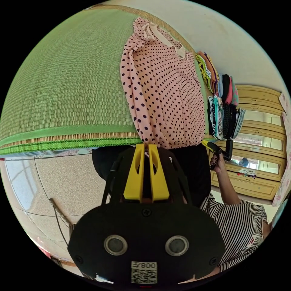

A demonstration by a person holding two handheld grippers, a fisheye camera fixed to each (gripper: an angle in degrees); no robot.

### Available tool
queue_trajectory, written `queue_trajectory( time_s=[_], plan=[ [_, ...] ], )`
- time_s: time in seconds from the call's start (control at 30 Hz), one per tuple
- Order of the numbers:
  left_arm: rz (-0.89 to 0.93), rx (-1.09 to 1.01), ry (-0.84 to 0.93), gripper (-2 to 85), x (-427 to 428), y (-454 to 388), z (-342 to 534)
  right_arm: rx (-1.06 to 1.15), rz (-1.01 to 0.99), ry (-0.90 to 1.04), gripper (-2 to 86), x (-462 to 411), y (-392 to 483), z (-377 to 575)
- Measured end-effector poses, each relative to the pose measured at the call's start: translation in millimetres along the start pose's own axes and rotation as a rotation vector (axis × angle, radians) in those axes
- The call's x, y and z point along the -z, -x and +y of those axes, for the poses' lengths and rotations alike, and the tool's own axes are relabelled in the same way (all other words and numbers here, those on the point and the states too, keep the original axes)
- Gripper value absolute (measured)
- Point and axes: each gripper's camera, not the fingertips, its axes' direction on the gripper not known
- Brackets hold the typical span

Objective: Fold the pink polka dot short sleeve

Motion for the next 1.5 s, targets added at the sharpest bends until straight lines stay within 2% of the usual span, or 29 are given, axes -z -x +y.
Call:
queue_trajectory(
  time_s=[0.23, 0.8, 1.5],
  plan=[
    [0.003, 0.010, -0.011, 0.6, 6.2, 0.1, 15.6, -0.028, 0.068, 0.027, 1.9, -3.4, -10.2, 3.1],
    [0.294, -0.018, -0.222, 0.3, 82.8, 6.3, 104.1, 0.146, -0.216, -0.156, 0.1, 80.4, -18.9, 85.8],
    [0.546, -0.136, -0.367, 0.3, 160.7, -17.5, 222.5, 0.274, -0.352, -0.312, 0.0, 165.7, -2.4, 229.4]
  ],
)
